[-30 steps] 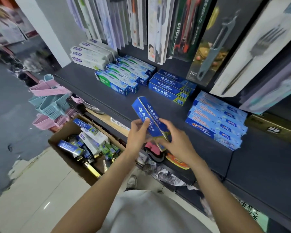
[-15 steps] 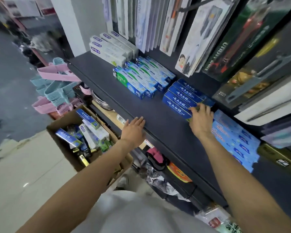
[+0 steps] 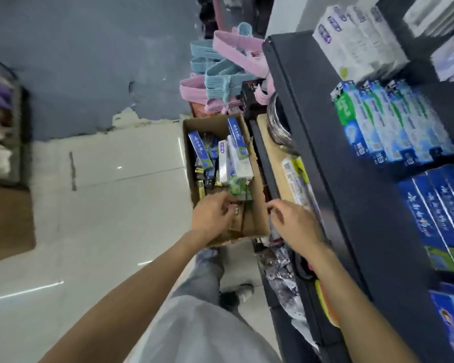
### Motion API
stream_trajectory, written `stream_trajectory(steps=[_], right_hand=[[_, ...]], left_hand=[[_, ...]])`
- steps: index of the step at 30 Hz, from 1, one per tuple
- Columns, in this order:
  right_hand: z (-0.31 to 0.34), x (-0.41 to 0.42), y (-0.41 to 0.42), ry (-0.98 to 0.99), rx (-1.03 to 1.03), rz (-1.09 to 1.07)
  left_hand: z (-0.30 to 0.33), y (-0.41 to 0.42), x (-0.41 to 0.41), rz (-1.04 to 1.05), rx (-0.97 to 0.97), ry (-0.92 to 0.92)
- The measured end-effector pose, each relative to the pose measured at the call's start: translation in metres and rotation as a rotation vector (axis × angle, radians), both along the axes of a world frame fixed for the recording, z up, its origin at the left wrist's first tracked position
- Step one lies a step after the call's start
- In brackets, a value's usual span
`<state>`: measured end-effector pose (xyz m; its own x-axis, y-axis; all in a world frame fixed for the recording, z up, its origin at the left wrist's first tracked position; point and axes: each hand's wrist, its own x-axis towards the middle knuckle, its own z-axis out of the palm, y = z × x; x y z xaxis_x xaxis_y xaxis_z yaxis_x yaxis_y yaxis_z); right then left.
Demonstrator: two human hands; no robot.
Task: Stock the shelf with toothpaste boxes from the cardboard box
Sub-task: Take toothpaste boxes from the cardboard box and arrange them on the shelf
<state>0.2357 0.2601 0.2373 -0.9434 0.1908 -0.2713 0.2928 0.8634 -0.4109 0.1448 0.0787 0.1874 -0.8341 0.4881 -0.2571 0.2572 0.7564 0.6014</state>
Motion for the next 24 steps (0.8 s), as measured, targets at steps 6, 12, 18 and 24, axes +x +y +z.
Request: stream_trajectory(steps=[6,12,18,24], right_hand=[[-0.064,-0.082,-0.019,-0.216,-0.126,0.03],[-0.154,-0.187,-0.002,-0.24,-0.088,-0.042],[-0.246,-0.28,0.017,-0.165,0.011,-0.113],[-0.322,-0.328,0.037,-0.102,0.377,0.061]], left_hand=[[-0.054,-0.057,-0.081,0.328,-0.078,-0.279],[-0.119,-0.044,-0.169,0.379,-0.062,-0.289],[-0.209,0.012,-0.222,0.293,-0.049,-0.308],[-0.292,0.048,-0.256,0.342,-0.313,-0.282]])
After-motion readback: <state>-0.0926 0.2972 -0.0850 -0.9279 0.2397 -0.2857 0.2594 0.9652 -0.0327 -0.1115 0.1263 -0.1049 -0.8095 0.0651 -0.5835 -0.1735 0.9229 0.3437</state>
